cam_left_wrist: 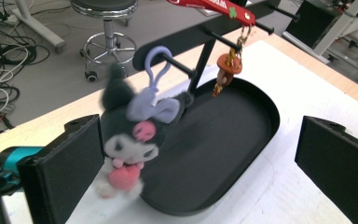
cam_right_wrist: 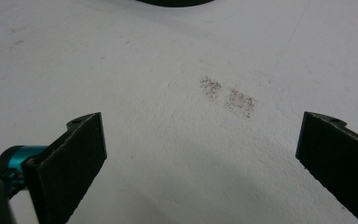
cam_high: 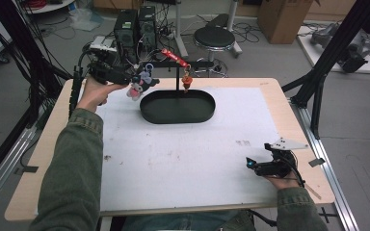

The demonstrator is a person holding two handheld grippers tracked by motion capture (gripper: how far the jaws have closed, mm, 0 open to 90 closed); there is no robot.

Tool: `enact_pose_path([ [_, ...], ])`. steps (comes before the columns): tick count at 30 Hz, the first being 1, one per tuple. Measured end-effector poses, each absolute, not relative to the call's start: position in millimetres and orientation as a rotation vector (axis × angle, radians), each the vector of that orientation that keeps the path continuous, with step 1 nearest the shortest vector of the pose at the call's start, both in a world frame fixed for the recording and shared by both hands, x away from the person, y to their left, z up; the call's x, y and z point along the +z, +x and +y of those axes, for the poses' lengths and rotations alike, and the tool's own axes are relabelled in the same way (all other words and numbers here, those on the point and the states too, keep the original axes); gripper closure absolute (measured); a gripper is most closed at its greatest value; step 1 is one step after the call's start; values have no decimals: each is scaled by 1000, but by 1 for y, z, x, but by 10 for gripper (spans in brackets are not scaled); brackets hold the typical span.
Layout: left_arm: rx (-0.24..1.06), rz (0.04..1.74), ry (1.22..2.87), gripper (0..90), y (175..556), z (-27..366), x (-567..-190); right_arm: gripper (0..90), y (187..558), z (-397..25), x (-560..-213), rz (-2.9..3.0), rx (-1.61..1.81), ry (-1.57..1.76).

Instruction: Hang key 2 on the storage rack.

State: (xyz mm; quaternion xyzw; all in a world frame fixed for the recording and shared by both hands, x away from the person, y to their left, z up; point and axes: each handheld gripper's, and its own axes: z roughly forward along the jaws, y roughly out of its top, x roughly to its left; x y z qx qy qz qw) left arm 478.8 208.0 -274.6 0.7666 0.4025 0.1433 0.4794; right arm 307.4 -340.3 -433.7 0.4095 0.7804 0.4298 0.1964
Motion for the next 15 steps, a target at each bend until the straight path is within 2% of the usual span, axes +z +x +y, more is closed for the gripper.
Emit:
enact_pose_path([
  [15, 358, 1006, 1905, 17, 430, 230, -295, 6, 314, -343, -431, 2174, 1178, 1129],
])
